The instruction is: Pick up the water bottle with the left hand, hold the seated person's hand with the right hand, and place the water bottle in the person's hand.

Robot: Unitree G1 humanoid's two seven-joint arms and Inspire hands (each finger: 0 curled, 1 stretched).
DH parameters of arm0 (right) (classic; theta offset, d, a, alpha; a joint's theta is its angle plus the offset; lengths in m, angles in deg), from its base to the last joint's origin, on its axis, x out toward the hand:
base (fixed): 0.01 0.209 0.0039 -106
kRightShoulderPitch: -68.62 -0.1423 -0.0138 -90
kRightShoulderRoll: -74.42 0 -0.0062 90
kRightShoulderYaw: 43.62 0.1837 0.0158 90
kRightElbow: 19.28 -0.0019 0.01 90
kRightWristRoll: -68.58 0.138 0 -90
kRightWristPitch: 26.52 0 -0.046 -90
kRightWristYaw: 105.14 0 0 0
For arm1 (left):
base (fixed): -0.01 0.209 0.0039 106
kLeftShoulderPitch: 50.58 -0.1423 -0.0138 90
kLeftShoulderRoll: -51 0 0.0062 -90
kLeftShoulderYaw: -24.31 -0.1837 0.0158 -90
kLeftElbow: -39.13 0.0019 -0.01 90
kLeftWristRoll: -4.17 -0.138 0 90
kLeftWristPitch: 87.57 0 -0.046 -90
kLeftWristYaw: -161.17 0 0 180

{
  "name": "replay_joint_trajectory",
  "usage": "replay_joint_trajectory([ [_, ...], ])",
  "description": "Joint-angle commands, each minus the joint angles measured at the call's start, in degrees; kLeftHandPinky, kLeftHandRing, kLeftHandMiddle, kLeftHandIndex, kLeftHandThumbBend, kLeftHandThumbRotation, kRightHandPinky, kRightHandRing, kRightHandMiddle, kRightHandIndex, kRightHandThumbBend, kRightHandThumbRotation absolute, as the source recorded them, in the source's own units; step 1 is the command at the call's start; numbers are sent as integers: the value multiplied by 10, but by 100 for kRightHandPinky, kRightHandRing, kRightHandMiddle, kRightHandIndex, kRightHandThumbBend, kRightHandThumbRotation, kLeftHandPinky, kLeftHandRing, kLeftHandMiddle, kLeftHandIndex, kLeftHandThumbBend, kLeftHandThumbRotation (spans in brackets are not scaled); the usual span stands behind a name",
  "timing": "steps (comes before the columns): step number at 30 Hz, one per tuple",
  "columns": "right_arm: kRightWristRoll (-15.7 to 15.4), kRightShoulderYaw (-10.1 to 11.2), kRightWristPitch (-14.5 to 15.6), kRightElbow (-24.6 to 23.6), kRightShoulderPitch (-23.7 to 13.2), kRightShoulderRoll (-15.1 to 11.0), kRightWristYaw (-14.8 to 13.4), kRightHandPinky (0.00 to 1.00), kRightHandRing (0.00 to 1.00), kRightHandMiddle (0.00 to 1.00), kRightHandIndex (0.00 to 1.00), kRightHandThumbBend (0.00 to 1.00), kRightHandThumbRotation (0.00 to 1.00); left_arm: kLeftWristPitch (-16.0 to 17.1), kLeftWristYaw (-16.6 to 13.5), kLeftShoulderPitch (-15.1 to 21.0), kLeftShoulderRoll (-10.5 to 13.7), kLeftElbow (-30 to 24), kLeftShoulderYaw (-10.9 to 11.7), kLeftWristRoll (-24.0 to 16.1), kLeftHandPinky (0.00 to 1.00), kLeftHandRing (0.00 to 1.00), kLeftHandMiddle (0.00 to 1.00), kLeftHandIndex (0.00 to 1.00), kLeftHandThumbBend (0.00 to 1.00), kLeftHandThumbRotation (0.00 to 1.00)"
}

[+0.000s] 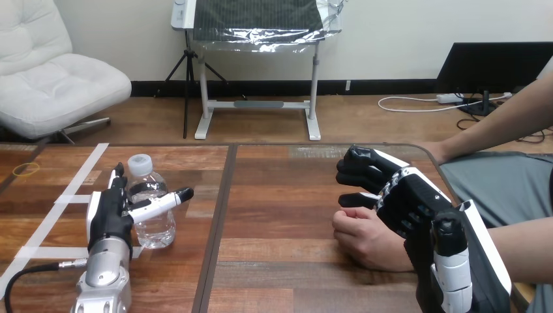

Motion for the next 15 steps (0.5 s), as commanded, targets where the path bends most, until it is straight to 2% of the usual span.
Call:
replay_joint_trajectory([
  [1,7,8,-1,-23,-30,-2,1,70,79,79,79,82,100,1,-4,53,2,5,-8,-9,100,99,100,100,100,12],
  [15,10,7,2,-24,-32,-2,1,70,79,79,79,82,100,-12,-10,66,-1,23,-10,-9,100,100,100,100,100,13],
])
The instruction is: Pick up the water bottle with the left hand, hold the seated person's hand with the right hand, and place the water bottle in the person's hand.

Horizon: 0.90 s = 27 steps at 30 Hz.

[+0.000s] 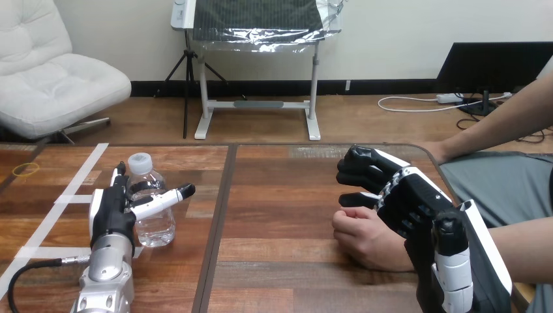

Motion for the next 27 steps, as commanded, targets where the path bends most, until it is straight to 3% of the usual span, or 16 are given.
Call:
replay_joint_trajectory([
  [1,8,7,1,-24,-31,-2,1,70,79,79,79,82,100,-6,-7,49,0,6,-8,-10,100,100,100,100,100,14],
  [8,8,7,2,-25,-32,-2,2,70,79,79,79,83,100,-17,-20,58,-4,10,-7,-8,95,96,97,96,98,13],
  [14,7,7,2,-25,-33,-2,2,70,79,79,79,83,100,-33,-31,65,-8,12,-4,-4,85,87,87,88,95,8],
  [24,7,9,5,-28,-31,-3,1,70,79,79,79,84,100,-66,-54,76,-9,8,-13,-14,56,66,71,76,84,1],
  [27,7,9,5,-27,-32,-3,1,70,79,79,79,84,100,-71,-60,78,-10,9,-13,-15,53,63,68,74,83,0],
])
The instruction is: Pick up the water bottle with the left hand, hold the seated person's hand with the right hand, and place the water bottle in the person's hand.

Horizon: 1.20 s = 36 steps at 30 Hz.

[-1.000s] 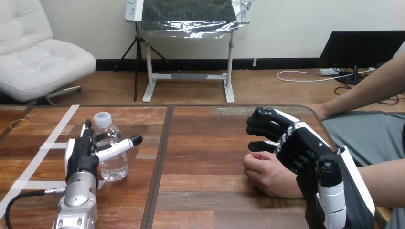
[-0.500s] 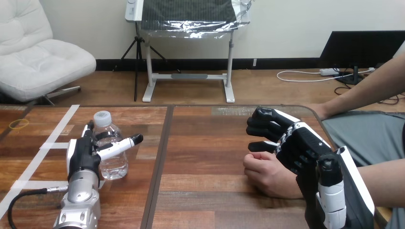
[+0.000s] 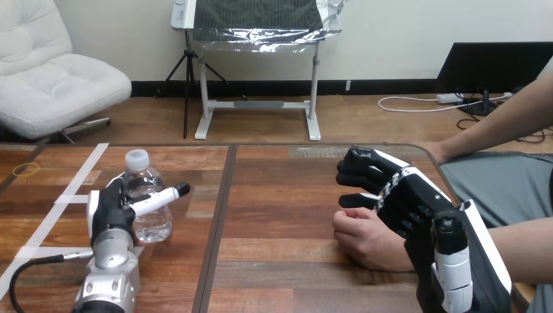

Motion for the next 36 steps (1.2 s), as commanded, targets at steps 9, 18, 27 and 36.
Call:
replay_joint_trajectory([
  [9,11,7,-2,-27,-31,-2,3,71,80,79,79,83,100,-11,-17,47,-9,-10,-8,-11,45,52,59,66,75,0],
  [18,12,8,1,-30,-28,-1,1,71,79,79,79,83,100,12,-16,40,-7,-15,-15,-21,35,39,44,53,65,0],
  [27,12,8,-1,-29,-28,-1,2,71,79,78,79,83,100,26,-16,32,-6,-21,-18,-26,31,35,40,49,59,0],
  [36,9,9,-3,-25,-29,-2,2,71,79,78,79,83,100,43,-17,20,-8,-35,-17,-25,30,34,40,49,58,0],
])
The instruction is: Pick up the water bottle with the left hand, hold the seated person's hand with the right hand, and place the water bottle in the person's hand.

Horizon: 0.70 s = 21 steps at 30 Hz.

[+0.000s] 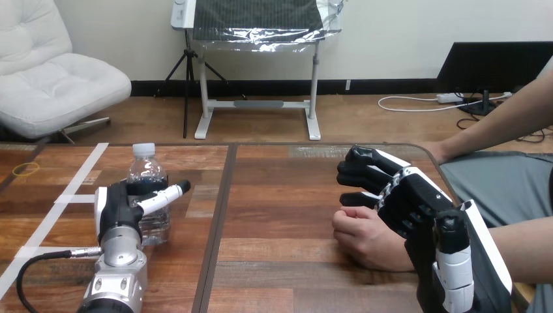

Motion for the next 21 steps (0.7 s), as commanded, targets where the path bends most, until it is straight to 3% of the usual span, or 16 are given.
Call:
replay_joint_trajectory([
  [1,4,9,-4,-24,-29,-2,1,71,79,78,79,83,100,33,-2,16,2,-36,-7,-9,30,34,40,49,59,0],
  [13,8,25,-8,5,-47,-10,11,70,78,79,80,76,100,94,10,-36,-9,-118,-5,4,30,34,40,47,60,0],
  [21,-9,48,-12,39,-72,-11,6,73,77,79,80,73,97,147,16,-82,-14,-194,-13,-5,29,34,39,46,60,0],
])
